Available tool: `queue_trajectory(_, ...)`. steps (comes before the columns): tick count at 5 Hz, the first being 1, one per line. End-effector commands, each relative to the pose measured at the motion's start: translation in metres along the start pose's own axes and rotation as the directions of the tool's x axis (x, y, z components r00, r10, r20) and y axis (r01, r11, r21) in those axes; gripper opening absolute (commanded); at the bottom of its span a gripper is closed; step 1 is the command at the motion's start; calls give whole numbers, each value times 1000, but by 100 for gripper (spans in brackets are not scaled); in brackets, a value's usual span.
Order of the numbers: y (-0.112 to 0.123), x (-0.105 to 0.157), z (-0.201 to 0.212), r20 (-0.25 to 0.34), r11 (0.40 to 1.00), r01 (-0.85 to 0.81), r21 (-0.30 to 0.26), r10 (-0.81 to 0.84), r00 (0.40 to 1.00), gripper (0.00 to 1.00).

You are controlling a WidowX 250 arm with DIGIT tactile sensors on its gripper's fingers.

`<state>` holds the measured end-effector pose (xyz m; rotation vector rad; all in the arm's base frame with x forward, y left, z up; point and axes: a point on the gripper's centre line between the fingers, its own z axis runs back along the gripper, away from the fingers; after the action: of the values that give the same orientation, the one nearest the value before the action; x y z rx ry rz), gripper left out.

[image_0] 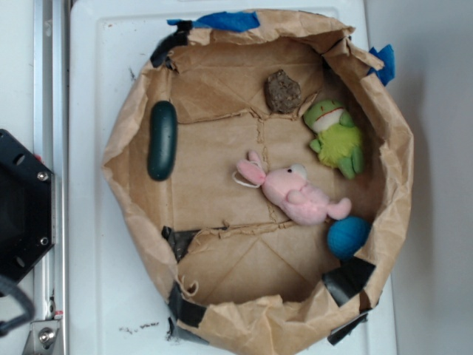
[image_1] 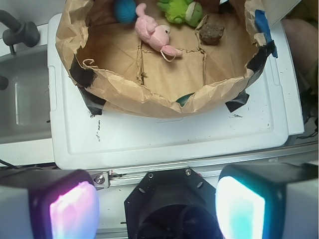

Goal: Grab the rock.

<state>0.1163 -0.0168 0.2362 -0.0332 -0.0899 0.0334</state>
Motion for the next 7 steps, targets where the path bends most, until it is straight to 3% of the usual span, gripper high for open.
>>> queue_trajectory(1,0,0,0,0,1000,0,0,0,1000,100)
queue_trajectory(2,11,40,2,25,999,-25,-30,25,999,100)
queue_trajectory(3,30,86,-11,-1,996,-56,-67,56,998,100)
queue_trajectory(4,48,118,-32,-5,997,-55,-58,55,998,100)
queue_trajectory(5,44,138,-57,26,991,61,-117,-59,998,100)
queue_trajectory(6,27,136,-86,49,979,189,-73,-186,981,100)
queue_trajectory(7,7,126,-112,-12,943,332,4,-332,943,100)
